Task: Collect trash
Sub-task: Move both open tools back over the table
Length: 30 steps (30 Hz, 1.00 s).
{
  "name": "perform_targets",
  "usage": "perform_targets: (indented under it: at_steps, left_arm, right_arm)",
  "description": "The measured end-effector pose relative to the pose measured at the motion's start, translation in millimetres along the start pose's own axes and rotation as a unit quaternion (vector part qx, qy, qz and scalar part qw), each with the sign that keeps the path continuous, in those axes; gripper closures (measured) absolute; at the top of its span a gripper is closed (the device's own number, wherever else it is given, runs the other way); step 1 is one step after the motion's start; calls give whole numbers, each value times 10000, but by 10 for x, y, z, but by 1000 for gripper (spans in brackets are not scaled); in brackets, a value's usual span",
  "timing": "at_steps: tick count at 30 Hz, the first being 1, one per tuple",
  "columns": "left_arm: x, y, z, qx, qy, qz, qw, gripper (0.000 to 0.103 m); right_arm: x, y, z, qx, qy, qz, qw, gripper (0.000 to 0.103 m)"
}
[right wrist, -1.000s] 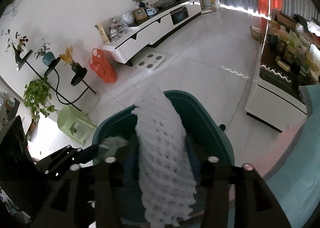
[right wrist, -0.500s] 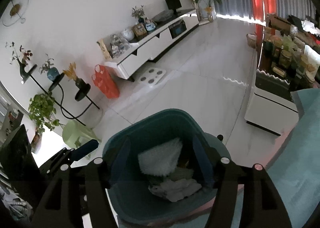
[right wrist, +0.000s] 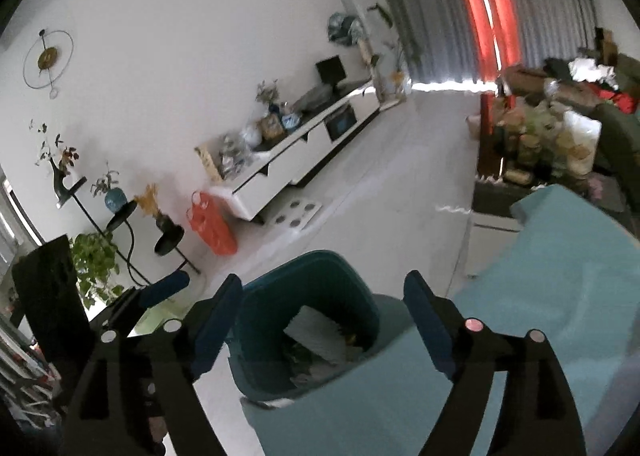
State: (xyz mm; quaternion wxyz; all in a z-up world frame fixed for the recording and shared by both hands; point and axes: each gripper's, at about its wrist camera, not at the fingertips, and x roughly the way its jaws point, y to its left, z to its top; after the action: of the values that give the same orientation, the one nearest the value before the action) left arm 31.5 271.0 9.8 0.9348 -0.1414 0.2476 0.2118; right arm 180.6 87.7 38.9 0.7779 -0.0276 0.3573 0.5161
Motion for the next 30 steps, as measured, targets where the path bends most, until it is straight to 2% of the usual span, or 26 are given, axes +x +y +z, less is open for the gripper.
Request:
perform_targets:
  at_steps: [9, 16, 30]
  left_arm:
    - [-174, -666, -27, 344, -5, -458, 9984, 5]
    - [-404, -1145, -49, 536, -196, -691, 9960, 5]
    - [-570, -1929, -145, 908, -154, -1320, 9870, 5]
  right_arm:
    - [-790, -318, -234, 208, -694, -497, 9961, 14]
    - [-1213, -453, -432, 309, -1098, -759, 9906, 7]
    - [-1952, -716, -863, 549, -1704, -1563, 9713, 7]
